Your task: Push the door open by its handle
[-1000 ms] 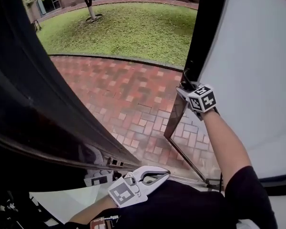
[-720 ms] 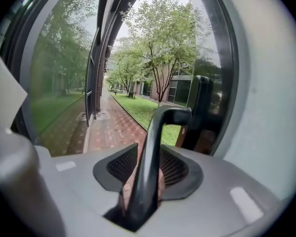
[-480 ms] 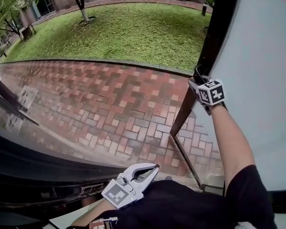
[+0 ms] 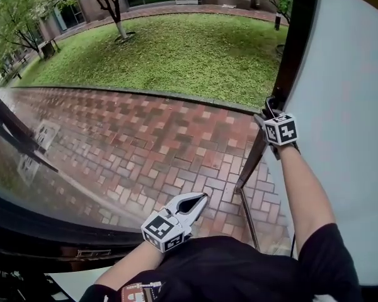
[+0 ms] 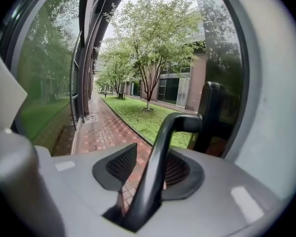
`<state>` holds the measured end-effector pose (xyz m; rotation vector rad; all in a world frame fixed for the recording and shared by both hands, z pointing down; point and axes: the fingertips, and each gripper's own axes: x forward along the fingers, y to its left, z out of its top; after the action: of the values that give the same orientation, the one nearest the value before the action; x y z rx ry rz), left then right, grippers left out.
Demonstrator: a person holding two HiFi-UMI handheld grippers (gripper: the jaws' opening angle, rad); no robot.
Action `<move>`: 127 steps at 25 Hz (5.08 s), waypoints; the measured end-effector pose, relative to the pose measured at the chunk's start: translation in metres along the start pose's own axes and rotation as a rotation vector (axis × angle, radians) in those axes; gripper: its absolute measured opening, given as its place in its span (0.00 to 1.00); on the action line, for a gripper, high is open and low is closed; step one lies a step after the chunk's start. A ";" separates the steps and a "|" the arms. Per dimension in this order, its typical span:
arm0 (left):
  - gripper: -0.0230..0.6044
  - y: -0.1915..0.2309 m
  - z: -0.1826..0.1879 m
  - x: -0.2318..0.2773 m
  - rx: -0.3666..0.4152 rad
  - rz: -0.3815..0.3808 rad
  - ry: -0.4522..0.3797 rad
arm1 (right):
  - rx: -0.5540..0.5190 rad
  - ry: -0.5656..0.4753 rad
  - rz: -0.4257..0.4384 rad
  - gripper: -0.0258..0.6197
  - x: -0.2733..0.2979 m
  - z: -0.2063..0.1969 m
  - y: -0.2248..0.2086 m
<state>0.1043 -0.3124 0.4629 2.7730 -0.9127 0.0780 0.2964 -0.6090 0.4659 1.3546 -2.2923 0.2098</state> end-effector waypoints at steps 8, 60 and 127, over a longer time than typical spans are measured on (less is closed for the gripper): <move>0.04 0.088 0.025 0.066 -0.018 0.054 -0.033 | 0.210 -0.134 -0.007 0.27 -0.021 -0.036 -0.054; 0.04 0.327 0.029 0.238 0.044 -0.089 -0.054 | -0.029 -0.327 0.227 0.26 0.089 -0.042 0.014; 0.04 -0.298 -0.095 -0.293 0.019 -0.088 -0.030 | 0.171 -0.305 0.293 0.26 -0.546 -0.290 0.417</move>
<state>0.0461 0.1125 0.4637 2.8348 -0.7995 0.0310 0.2503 0.1339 0.5101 1.1906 -2.7845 0.3188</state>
